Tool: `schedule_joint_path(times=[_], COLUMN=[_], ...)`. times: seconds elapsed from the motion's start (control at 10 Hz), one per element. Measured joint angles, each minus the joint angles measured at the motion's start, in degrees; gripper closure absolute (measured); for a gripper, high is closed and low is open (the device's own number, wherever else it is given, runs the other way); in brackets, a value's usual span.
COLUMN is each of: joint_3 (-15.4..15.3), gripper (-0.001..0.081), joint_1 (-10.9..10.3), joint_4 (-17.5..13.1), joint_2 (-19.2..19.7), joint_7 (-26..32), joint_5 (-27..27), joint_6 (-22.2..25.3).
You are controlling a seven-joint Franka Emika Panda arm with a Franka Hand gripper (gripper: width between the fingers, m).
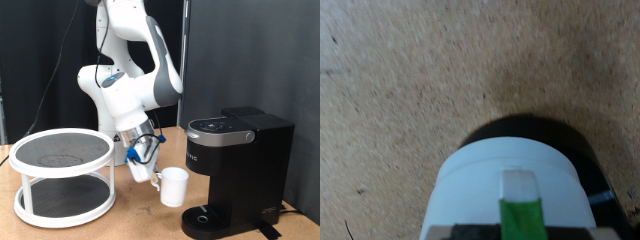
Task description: Make a cup of coffee with the keurig machine
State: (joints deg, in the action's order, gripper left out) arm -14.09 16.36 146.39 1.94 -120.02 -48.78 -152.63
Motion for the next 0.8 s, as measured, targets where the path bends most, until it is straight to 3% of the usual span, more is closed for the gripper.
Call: schedule_joint_path(times=[0.8], joint_3=[-6.43], gripper=[0.0799], joint_1=[-2.08], joint_4=[-0.1], joint_2=[2.6], joint_7=[0.63], joint_5=[-5.77], joint_6=[-5.82])
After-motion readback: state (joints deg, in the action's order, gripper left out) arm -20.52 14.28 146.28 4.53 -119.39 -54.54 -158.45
